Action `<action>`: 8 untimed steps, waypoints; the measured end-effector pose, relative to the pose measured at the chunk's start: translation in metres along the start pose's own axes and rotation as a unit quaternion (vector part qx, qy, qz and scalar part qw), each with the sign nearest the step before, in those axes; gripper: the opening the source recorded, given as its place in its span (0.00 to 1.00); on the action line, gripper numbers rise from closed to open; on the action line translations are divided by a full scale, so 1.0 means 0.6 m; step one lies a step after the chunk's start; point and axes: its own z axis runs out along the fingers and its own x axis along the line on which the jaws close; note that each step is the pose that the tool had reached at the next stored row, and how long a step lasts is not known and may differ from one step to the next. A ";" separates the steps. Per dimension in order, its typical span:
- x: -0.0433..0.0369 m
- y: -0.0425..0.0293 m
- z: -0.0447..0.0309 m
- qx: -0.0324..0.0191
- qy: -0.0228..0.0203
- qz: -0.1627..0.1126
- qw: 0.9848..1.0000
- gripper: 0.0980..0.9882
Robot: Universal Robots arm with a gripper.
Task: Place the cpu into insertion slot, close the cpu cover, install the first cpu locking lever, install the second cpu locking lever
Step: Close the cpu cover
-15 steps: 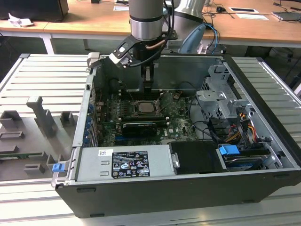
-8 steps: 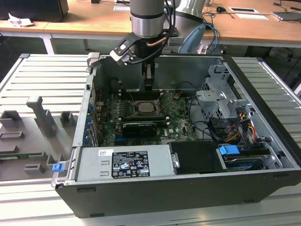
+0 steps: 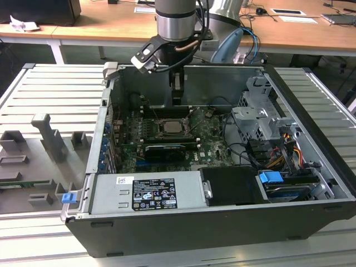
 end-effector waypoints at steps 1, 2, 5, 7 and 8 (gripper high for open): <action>0.001 0.001 0.000 0.000 0.000 0.000 1.000 0.01; 0.001 0.001 -0.001 0.000 0.000 0.000 1.000 0.01; 0.002 0.002 -0.001 0.000 0.000 0.000 1.000 0.01; 0.002 0.002 -0.002 0.000 0.000 0.000 1.000 0.01; 0.003 0.002 -0.003 0.000 0.000 0.000 1.000 0.01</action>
